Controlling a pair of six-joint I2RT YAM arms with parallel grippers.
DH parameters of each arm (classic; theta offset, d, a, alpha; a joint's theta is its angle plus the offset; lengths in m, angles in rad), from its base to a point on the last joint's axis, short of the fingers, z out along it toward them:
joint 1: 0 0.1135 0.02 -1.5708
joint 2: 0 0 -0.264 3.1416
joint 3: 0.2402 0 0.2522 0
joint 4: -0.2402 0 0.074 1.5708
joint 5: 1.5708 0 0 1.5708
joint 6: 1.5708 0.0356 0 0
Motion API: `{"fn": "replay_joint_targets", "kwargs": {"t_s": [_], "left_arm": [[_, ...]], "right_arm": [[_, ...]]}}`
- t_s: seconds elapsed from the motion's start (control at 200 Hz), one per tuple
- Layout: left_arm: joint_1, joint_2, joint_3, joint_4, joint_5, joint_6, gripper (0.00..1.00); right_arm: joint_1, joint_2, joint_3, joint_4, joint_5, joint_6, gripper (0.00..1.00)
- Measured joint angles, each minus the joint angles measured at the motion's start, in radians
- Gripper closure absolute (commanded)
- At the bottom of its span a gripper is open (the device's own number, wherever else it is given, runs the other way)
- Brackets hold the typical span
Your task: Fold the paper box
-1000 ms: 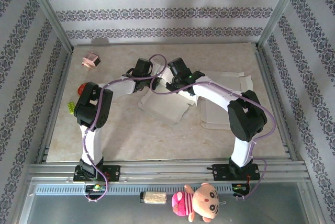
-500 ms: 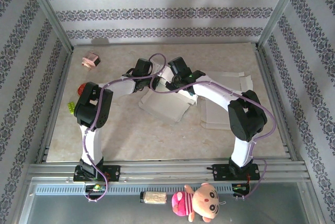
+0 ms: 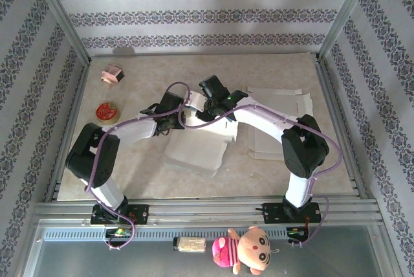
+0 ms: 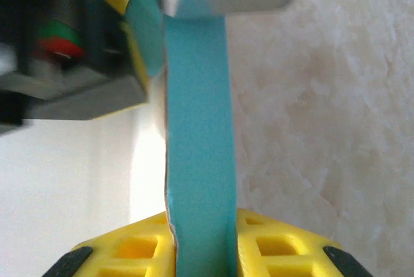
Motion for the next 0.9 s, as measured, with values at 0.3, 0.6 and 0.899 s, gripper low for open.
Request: {"fn": "replay_joint_targets", "kwargs": {"t_s": [0.3, 0.6, 0.899], "left_arm": [[-0.031, -0.196, -0.055, -0.004, -0.023, -0.071, 0.57], [-0.015, -0.401, -0.077, -0.057, -0.023, -0.172, 0.49], [0.171, -0.363, -0.072, -0.02, 0.234, -0.382, 0.36]], "right_arm": [[-0.005, -0.008, -0.036, -0.005, -0.002, -0.027, 0.66], [0.01, -0.064, -0.077, 0.011, -0.001, -0.058, 0.76], [0.034, -0.098, -0.125, 0.064, 0.034, -0.18, 0.65]]}}
